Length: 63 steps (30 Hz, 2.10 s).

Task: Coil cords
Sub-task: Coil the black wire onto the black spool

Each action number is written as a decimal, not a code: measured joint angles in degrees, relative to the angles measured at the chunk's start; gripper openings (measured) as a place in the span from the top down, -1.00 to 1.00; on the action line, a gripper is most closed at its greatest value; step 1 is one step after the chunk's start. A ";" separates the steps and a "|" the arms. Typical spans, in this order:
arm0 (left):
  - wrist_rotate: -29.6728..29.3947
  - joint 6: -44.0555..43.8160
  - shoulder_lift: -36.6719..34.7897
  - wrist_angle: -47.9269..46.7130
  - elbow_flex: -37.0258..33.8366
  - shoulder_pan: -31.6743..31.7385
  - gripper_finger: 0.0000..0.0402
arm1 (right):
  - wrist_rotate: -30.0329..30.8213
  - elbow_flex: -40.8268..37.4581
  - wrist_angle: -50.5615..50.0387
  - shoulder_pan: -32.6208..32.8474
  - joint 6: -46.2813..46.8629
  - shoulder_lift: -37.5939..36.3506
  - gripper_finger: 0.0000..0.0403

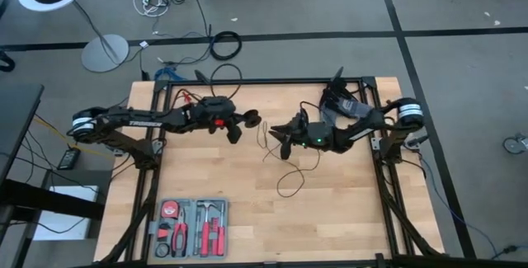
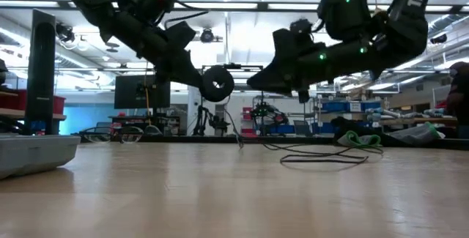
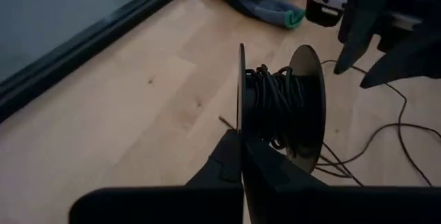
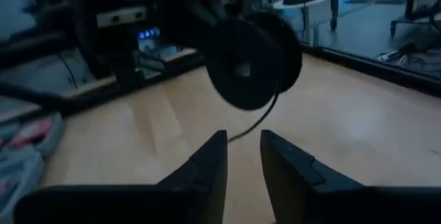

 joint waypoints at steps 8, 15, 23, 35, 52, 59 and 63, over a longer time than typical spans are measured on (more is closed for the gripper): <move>-0.01 0.78 -0.26 1.41 0.05 0.02 1.00 | -6.04 6.38 -0.95 0.26 3.72 10.33 0.42; -0.11 0.78 -0.26 0.49 0.04 0.13 1.00 | -7.89 7.31 -3.46 0.38 0.76 11.34 0.27; -0.13 0.78 -0.26 1.34 0.04 0.13 1.00 | -7.48 7.31 -8.27 0.59 -1.66 11.34 0.29; -0.15 -0.67 -0.26 3.41 0.04 0.13 1.00 | -7.76 17.89 -27.67 0.92 -4.59 11.31 0.95; -1.05 -2.48 -0.22 3.45 0.04 0.10 1.00 | -10.56 35.34 -45.14 -3.00 -10.65 11.31 0.99; -4.39 -1.81 -0.20 -1.52 0.11 -0.05 1.00 | -12.07 37.74 -45.93 -4.28 -11.05 10.76 1.00; -6.77 -0.45 -0.17 -4.56 0.10 -0.03 1.00 | -12.09 37.76 -46.63 -4.37 -11.07 9.23 1.00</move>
